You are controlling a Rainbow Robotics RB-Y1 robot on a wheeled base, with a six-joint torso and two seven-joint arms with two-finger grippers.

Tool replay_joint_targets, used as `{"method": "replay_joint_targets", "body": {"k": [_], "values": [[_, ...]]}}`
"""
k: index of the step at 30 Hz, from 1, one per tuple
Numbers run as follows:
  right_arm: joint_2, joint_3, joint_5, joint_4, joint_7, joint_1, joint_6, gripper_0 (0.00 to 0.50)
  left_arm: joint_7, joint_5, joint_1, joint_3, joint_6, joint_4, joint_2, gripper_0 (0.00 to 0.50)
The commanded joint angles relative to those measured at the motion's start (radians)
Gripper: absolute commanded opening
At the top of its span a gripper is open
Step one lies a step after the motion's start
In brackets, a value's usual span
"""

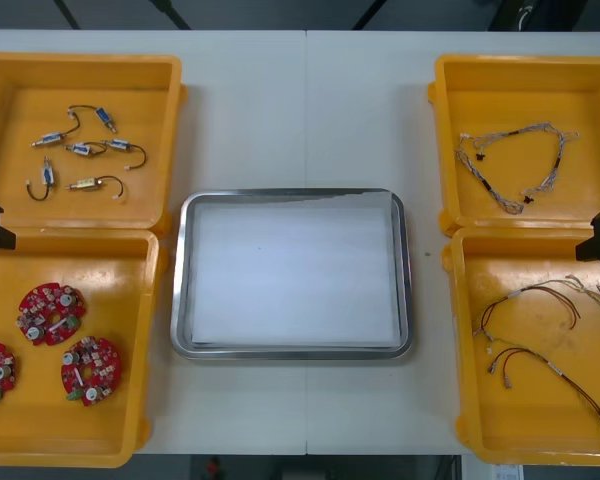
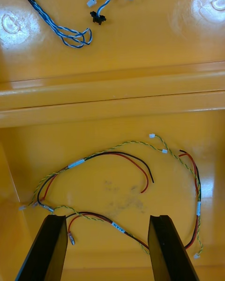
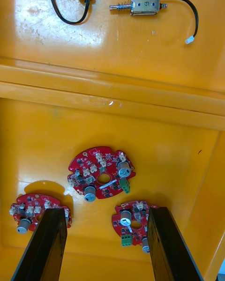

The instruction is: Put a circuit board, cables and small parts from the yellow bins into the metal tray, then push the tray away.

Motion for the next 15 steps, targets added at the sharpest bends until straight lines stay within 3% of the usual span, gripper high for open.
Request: {"method": "replay_joint_targets", "body": {"k": [1, 15], "values": [[0.008, 0.004, 0.008, -0.008, 0.025, 0.004, -0.01, 0.5, -0.027, 0.002, 0.008, -0.007, 0.004, -0.004, 0.045, 0.5], [0.008, 0.004, 0.008, -0.008, 0.025, 0.004, -0.01, 0.5, -0.027, 0.002, 0.008, -0.007, 0.004, -0.004, 0.045, 0.5]]}}
